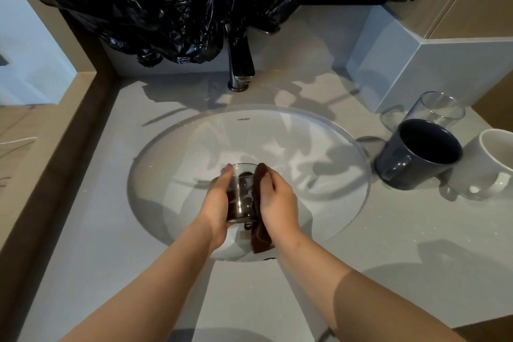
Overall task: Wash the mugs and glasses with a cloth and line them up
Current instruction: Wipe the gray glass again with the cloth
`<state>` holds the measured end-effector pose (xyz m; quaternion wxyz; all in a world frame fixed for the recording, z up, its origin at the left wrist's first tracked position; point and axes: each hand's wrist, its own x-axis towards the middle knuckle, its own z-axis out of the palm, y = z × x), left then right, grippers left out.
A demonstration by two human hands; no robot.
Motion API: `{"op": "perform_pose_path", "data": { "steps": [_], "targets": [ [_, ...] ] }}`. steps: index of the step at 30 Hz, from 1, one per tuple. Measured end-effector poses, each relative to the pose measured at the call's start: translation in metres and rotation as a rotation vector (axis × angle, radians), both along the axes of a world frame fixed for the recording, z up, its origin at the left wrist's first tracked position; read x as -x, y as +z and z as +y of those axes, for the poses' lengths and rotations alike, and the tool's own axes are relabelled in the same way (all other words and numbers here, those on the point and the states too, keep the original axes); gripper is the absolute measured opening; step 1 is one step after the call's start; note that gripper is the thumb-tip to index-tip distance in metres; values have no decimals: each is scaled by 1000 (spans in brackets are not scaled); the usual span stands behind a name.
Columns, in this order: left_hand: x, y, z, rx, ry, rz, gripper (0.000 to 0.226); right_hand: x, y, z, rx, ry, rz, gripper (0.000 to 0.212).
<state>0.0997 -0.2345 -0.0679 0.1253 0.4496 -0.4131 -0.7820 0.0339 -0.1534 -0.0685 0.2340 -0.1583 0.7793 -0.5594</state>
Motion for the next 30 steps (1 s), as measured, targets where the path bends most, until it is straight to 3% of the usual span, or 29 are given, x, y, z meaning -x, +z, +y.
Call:
{"op": "perform_pose_path", "data": {
  "steps": [3,6,9,11,14,18,20,23,24,26,30],
  "targets": [
    [-1,-2,-3,-16,1,13,57,-9,-3,-7,78,229,-36,45],
    [-2,-2,-4,19,6,4,75,-10,-5,-13,137,252,-60,45],
    [0,-3,-3,14,-13,-2,83,-3,-3,-13,172,159,-383,34],
    [2,-3,-1,37,-9,-15,70,-2,-4,-13,152,140,-529,46],
    [2,-4,-3,64,75,-37,44,-8,-3,-12,94,200,-266,43],
    [0,-4,-5,2,61,-32,49,-10,0,-10,95,317,24,42],
    [1,-2,-4,-22,53,-7,47,-8,-2,-11,116,266,-87,41],
    [2,3,0,11,58,25,43,-1,-10,-13,146,183,-474,50],
    [2,4,1,21,56,27,45,-1,-13,-13,153,179,-485,52],
    [1,4,2,51,75,38,46,-4,-13,-12,158,169,-316,41],
    [-1,0,-3,103,154,8,49,-9,-6,-11,153,275,64,45]
  ]
}}
